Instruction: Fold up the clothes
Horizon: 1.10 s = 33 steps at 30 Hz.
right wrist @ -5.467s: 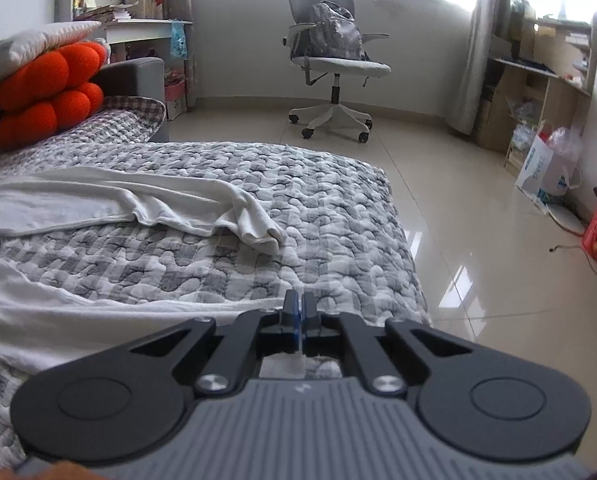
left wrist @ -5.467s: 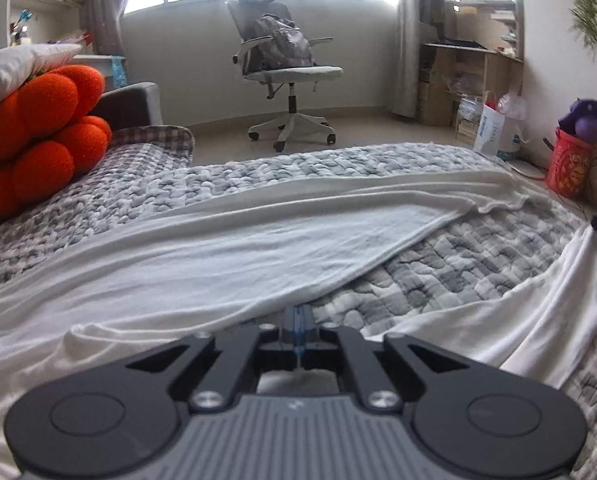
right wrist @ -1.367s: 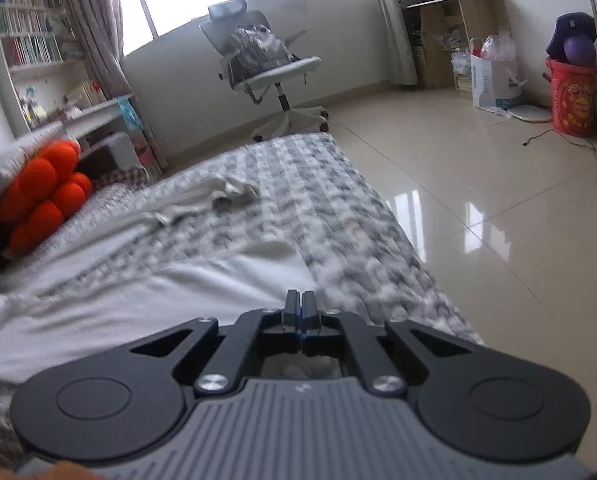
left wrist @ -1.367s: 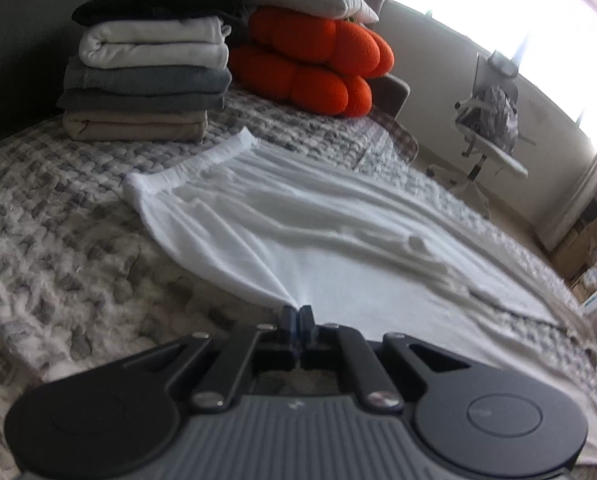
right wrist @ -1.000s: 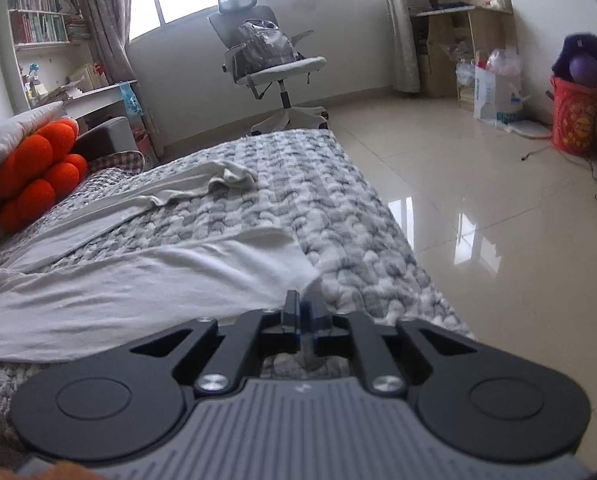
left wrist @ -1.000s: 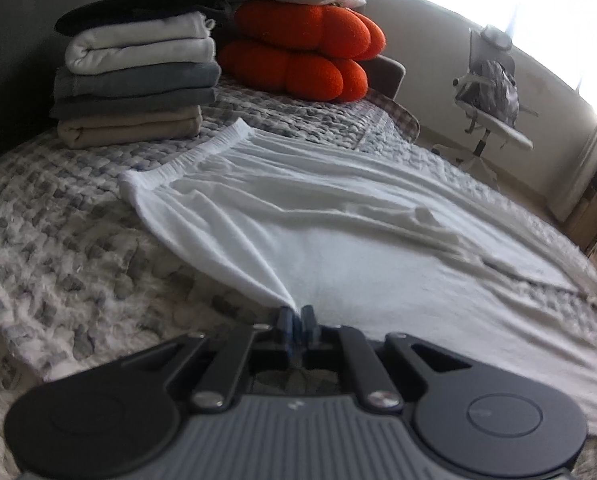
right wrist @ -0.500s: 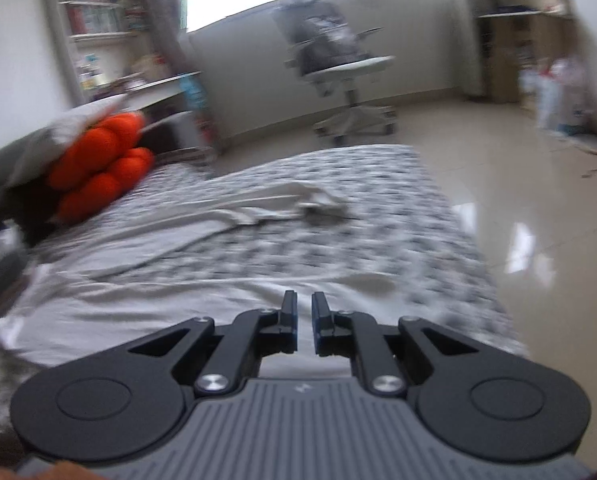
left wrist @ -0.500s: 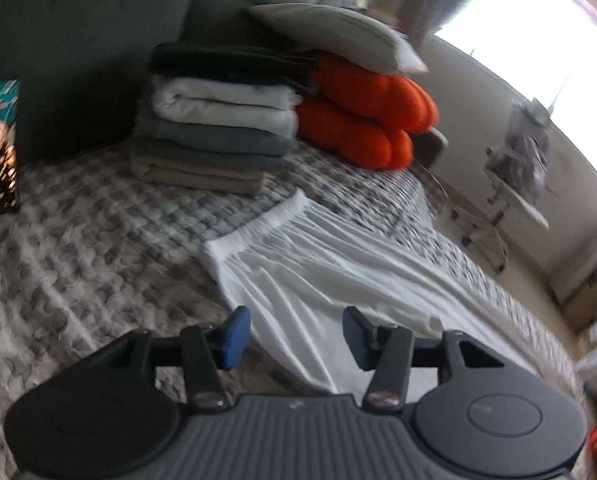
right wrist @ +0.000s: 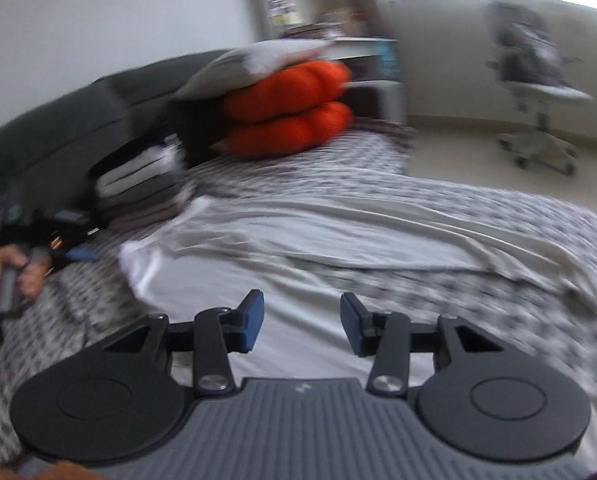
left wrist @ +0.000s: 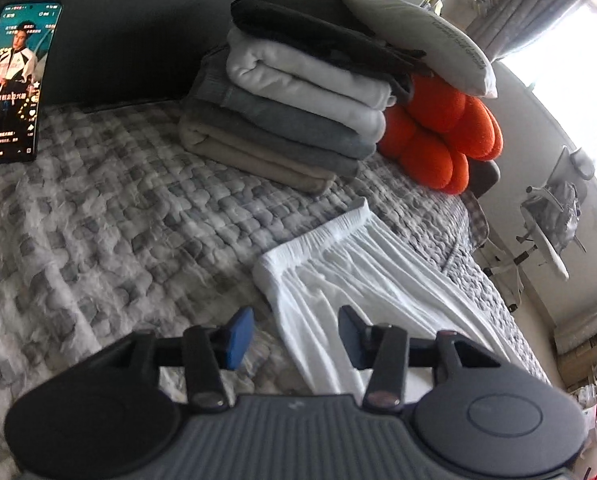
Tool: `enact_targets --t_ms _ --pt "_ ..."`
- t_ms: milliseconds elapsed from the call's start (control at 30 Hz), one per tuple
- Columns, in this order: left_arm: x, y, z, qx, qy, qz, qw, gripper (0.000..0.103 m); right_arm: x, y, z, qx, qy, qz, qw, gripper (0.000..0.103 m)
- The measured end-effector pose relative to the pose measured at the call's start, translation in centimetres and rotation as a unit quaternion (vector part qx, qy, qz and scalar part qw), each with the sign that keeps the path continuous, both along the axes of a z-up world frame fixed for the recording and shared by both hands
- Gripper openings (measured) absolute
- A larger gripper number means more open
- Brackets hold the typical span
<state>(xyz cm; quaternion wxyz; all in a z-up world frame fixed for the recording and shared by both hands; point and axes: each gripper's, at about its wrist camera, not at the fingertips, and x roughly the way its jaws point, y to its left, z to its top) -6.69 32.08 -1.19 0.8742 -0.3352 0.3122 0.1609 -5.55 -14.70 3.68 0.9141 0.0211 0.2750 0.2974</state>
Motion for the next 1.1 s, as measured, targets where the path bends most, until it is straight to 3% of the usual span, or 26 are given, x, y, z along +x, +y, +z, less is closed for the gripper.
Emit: enact_targets --t_ms 267,533,633,700,767,833,933,1100 --pt "1.5 0.7 -1.1 0.017 -0.003 -0.009 0.9998 0.039 1.4 9.4 0.1 -0.065 -0.011 0.154 0.986 0.043" --pt "2.7 2.1 -3.1 0.009 -0.002 -0.003 1.0 0.031 1.8 15.3 -2.0 -0.123 0.005 0.237 0.964 0.03" --pt "2.9 2.6 -3.8 0.006 -0.003 0.002 1.0 0.025 1.4 16.6 -3.0 -0.156 0.002 0.25 0.956 0.029" --pt "3.0 2.9 -4.2 0.004 -0.006 0.001 1.0 0.012 1.4 17.4 -3.7 -0.178 -0.004 0.248 0.952 0.028" --pt "3.0 2.8 -4.4 0.014 -0.009 -0.001 0.9999 0.009 1.3 17.7 -3.9 -0.19 -0.009 0.246 0.95 0.023" --pt "2.9 2.7 -4.6 0.024 -0.013 -0.003 0.9996 0.007 1.1 17.8 -3.9 -0.196 -0.014 0.246 0.949 0.009" --pt "2.7 2.7 -4.5 0.03 -0.018 -0.003 0.9994 0.006 0.8 17.9 -3.8 -0.204 -0.021 0.246 0.947 0.0" --pt "2.1 2.7 -3.5 0.041 -0.033 0.0 0.9986 0.005 0.2 18.1 -3.6 -0.217 -0.032 0.245 0.944 0.0"
